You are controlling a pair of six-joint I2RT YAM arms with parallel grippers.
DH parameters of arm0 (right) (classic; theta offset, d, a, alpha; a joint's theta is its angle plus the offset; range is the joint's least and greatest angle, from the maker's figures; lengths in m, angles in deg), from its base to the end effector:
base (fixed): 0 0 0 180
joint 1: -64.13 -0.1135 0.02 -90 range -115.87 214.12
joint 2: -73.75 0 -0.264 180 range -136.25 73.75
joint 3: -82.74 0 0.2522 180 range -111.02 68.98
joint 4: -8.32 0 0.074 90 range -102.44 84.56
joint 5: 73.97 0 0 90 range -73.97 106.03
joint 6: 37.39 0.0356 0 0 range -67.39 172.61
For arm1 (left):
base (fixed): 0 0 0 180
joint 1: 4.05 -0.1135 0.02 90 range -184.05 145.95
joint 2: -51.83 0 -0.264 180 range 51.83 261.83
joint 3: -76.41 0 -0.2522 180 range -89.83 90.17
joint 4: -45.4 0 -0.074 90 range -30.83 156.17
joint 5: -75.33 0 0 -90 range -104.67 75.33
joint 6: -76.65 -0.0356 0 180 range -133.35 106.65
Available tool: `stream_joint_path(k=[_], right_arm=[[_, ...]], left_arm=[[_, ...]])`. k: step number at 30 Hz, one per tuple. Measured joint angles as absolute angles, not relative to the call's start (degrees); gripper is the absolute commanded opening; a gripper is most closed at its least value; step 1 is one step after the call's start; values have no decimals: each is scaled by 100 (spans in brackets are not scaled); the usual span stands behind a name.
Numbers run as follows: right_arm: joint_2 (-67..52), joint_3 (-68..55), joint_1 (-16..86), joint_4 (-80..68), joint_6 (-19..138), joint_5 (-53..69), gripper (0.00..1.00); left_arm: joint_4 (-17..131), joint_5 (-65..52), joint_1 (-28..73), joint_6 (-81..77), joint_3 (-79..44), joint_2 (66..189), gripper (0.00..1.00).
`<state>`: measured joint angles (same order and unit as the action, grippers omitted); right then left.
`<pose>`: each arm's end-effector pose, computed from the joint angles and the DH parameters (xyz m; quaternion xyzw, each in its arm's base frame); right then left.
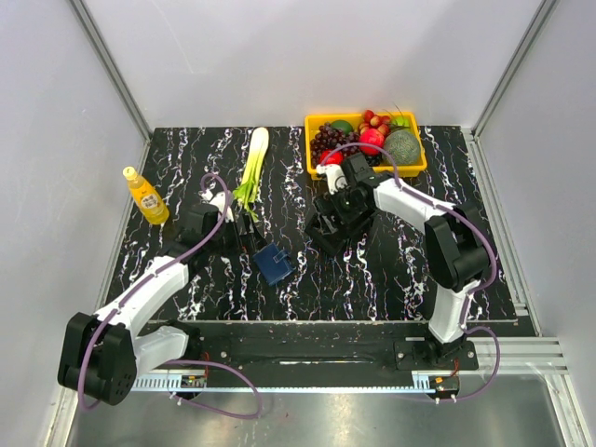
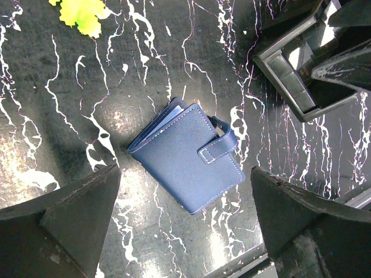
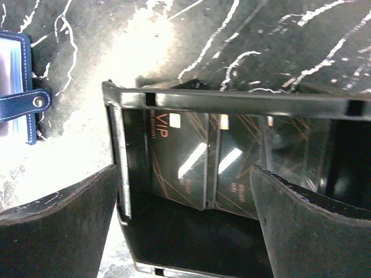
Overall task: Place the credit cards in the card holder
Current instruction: Pick up the credit card from the storage box.
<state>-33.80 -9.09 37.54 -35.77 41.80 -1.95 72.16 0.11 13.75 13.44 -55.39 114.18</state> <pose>0.3497 0.1874 0.2037 -0.3443 0.8902 0.1848 0.2341 0.2105 -0.0771 0.2147 -0.0174 0.9035 -0.2645 0.3368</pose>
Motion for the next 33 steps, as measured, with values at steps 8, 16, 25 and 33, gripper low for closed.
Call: stream_joint_path(k=[8,16,25,33], right_arm=[[-3519,-1103,3253,-3795,3999,35,99],[-3530,-1149,3240,-3852,3883,109,99],[-3528,-1007,3240,-3620,3916,162,99],[-3528,-812,3240,-3476,3988,188,100]], left_arm=[[7192,9,1375,1348,-5539,11420,99],[5920,-459,1382,1392,-5354,12218,99],[4239,-398,1382,1346,-4820,13912,99],[4014,-188,1421,1169,-4353,14021,99]])
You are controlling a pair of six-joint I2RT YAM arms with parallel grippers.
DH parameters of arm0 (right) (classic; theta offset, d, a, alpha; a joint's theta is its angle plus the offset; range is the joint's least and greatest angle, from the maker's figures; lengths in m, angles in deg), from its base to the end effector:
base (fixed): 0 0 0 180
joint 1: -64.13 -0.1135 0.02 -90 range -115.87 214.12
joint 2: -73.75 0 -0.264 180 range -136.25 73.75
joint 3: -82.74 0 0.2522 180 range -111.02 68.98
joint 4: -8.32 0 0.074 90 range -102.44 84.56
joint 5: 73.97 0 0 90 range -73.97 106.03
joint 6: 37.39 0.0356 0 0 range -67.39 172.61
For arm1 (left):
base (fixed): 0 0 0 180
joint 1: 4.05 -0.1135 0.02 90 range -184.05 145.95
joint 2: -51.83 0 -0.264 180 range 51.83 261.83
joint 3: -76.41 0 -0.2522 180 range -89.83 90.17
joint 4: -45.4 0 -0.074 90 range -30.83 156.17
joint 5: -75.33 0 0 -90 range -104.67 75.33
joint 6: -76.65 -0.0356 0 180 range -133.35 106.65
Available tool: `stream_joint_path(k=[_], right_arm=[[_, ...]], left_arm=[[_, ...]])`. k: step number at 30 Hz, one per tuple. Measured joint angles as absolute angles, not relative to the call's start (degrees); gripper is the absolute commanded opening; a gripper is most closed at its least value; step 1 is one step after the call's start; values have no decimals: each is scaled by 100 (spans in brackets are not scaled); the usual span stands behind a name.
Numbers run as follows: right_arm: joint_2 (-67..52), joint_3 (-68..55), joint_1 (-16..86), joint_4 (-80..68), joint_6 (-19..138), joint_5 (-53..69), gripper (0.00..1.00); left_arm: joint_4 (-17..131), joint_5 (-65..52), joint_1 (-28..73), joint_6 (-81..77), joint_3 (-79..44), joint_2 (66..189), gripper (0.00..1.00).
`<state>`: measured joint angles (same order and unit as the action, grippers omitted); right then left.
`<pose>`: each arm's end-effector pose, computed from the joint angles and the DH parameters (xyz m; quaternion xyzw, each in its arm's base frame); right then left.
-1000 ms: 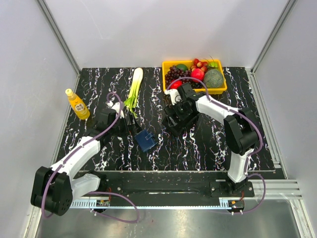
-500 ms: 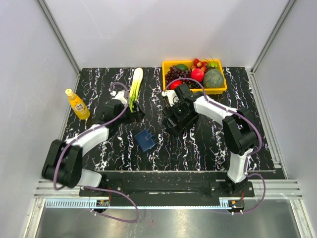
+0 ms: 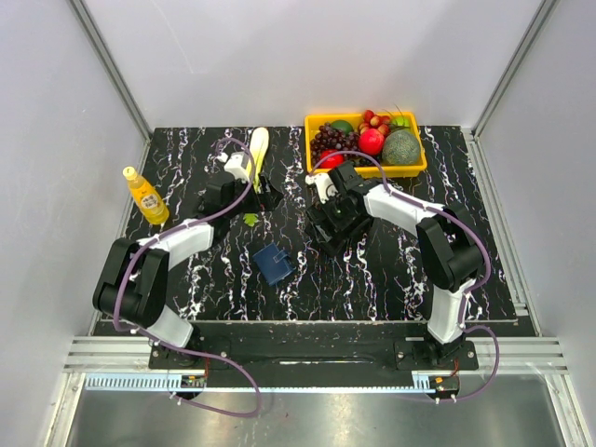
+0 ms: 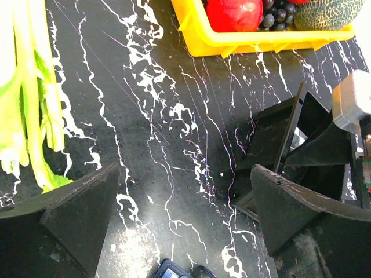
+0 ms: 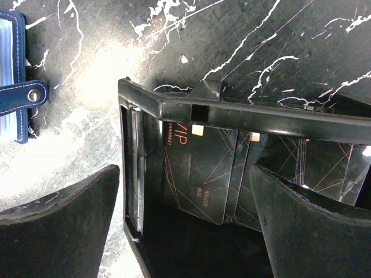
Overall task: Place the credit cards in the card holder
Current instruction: Pick up the credit card from the storage box.
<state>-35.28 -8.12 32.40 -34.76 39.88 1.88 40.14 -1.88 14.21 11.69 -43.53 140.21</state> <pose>0.3339 0.2167 0.1893 -0.3920 0.8783 0.1583 0.2233 0.3153 -0.1123 0.2152 0.0123 0.8312 -0.2886 0.4751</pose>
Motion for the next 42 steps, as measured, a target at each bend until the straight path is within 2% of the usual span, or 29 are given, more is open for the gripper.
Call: stream_joint_path(k=[13,21,30,34,42], right_arm=[[-3528,-815,3159,-3404,4196,153,100],[-2960,-664,3227,-3325,4244,925,99],[-3045,-751,3380,-3384,4093,1357,100],[-3200,-751,3351,-3450,4058,1379,97],[-3408,-810,3030,-3629,3990,1705,97]], left_arm=[[4396,-207,1552,1082,-4735,13512,99],[4670,-279,1576,1068,-4792,13356,99],[5166,-822,1629,1110,-5319,10865,99],[5496,-1117,1642,1184,-5456,9964,99],[6138,-1305,1642,1210,-5664,9540,99]])
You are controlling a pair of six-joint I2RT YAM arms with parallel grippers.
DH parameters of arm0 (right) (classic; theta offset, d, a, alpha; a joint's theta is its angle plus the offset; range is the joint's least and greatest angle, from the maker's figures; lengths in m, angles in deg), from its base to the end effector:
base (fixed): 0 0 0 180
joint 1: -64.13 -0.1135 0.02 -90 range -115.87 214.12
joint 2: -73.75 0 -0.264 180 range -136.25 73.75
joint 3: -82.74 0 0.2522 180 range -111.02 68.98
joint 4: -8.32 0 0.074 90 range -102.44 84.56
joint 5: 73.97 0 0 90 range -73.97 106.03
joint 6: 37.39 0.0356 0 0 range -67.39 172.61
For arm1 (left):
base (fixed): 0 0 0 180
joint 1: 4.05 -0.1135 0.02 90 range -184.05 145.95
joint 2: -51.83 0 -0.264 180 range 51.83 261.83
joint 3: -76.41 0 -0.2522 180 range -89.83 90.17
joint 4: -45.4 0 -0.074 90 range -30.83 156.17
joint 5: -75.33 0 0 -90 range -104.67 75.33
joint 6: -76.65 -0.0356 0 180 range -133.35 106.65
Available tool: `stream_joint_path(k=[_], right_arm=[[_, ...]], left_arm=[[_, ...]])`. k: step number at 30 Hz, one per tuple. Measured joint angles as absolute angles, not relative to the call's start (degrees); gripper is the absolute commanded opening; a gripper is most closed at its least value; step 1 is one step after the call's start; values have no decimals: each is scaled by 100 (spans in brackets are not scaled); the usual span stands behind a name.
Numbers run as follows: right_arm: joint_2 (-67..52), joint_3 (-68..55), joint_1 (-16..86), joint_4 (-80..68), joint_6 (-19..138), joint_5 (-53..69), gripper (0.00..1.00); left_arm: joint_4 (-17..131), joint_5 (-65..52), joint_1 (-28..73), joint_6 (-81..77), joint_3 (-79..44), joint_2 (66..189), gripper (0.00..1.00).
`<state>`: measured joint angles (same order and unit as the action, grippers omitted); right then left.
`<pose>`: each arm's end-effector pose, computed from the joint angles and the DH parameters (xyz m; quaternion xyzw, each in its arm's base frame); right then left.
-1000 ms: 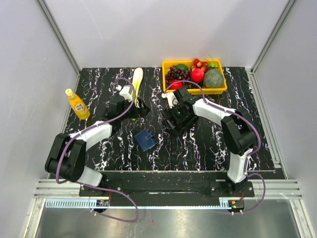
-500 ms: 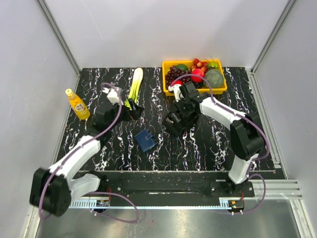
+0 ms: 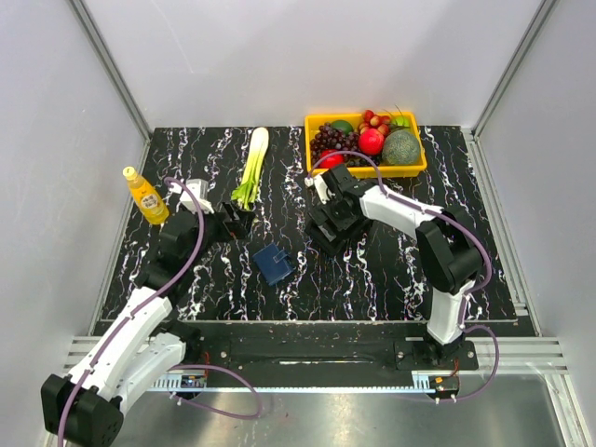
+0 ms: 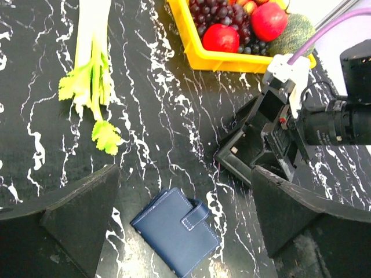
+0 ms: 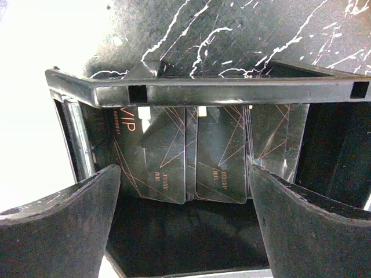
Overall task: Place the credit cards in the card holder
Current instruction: Pick up the credit card from the storage box.
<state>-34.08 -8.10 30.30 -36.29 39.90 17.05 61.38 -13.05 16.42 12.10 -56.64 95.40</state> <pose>0.3278 0.2189 0.1947 -0.3810 0.8914 0.0365 0.2427 0.1752 -0.0665 0.2864 -0.0251 0.7800 -0.2540 0.5713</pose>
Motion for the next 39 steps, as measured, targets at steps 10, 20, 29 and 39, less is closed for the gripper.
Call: stream_joint_path(k=[10,20,29,39], right_arm=[[-3839,-1252,2982,-4232,3992,1856,93],[-3950,-1328,2967,-4331,3898,2055,54],[-3939,-1363,2958,-4364,3927,2094,19],[-3703,-1228,2949,-4285,3951,2122,0]], left_arm=[[6361,-1344,1642,1219,-5666,9547,99],[6361,-1342,1642,1221,-5666,9617,99],[6359,-1335,1642,1263,-5666,9682,99],[6355,-1311,1642,1269,-5666,9737,99]])
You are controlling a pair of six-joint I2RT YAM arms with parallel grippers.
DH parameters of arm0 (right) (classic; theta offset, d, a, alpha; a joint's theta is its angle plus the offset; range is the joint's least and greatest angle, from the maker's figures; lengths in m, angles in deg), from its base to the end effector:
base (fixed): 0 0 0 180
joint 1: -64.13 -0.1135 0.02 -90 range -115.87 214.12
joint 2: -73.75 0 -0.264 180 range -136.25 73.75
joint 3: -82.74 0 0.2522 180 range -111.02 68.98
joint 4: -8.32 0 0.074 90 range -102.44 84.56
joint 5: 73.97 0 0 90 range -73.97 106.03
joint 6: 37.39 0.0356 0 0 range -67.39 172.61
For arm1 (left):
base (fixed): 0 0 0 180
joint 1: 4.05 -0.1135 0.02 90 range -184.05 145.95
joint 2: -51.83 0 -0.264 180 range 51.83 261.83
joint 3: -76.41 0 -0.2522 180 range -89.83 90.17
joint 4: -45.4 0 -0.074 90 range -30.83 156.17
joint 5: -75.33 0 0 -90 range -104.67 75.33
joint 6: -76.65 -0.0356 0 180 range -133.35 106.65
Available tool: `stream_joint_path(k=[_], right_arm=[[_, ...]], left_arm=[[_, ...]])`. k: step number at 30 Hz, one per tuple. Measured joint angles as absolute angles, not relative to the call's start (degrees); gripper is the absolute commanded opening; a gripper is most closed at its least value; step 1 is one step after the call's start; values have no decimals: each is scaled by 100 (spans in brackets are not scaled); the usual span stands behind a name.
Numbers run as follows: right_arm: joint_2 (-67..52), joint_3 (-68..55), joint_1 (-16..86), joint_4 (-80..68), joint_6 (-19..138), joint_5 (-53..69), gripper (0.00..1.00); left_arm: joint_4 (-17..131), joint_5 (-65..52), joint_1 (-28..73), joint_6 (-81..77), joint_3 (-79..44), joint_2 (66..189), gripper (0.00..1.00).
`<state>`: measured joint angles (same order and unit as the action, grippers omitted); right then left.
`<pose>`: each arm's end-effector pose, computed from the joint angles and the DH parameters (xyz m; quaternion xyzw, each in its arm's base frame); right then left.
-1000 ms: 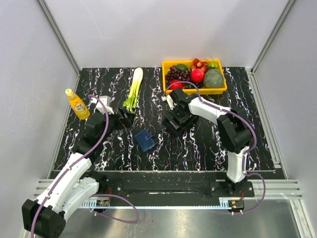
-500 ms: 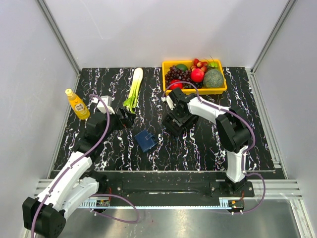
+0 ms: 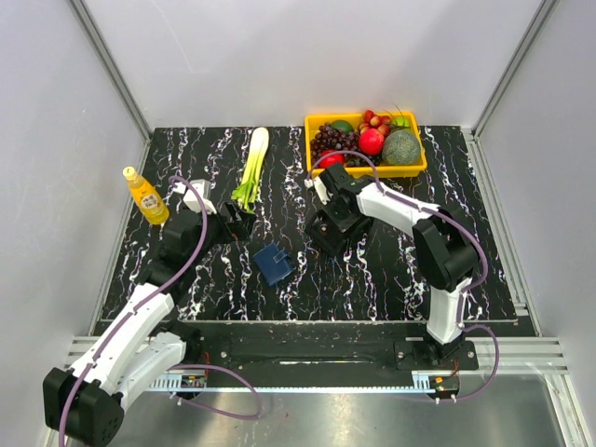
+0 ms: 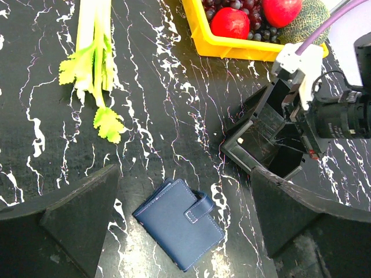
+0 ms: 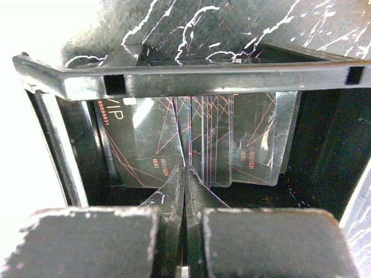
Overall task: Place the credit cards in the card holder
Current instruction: Pick up the credit card from the storage box.
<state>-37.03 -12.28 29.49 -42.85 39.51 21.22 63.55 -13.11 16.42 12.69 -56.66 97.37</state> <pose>0.3303 0.2243 0.1911 -0.3878 0.8987 -0.0063 0.2045 0.1797 -0.0681 0.2764 -0.0309 0.8020 -0.2455 0.5437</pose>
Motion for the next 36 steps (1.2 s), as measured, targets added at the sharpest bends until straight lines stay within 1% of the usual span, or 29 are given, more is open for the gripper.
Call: stream_joint_path(k=[4,5,6,7,9,11,15,17,21,24,28,36], right_arm=[[-3493,-1184,2951,-4215,3953,2044,0],[-3432,-1171,2949,-4189,3953,1980,17],[-3377,-1158,2949,-4160,3962,1939,26],[-3323,-1156,2949,-4130,3992,1913,32],[-3257,-1156,2954,-4055,4025,1797,51],[-3251,-1164,2965,-4003,4065,1585,49],[-3404,-1201,2978,-4001,4119,1257,51],[-3515,-1206,2982,-3996,4152,1178,53],[-3594,-1201,3043,-4001,4215,1001,54],[-3594,-1204,3122,-4001,4237,931,59],[-3594,-1208,3222,-4049,4259,855,58],[-3602,-1252,3454,-4239,4246,310,59]], left_arm=[[6353,-1300,1642,1287,-5666,9744,99],[6353,-1296,1642,1289,-5666,9748,99],[6350,-1294,1642,1300,-5666,9759,99],[6350,-1291,1642,1307,-5666,9772,99],[6348,-1285,1642,1324,-5666,9785,99],[6337,-1265,1642,1326,-5666,9798,99],[6350,-1224,1642,1326,-5666,9827,99],[6350,-1224,1642,1324,-5666,9829,99],[6353,-1222,1642,1324,-5666,9829,99],[6350,-1211,1642,1326,-5666,9833,99],[6353,-1193,1642,1326,-5666,9857,99],[6344,-1180,1642,1326,-5666,9910,99]])
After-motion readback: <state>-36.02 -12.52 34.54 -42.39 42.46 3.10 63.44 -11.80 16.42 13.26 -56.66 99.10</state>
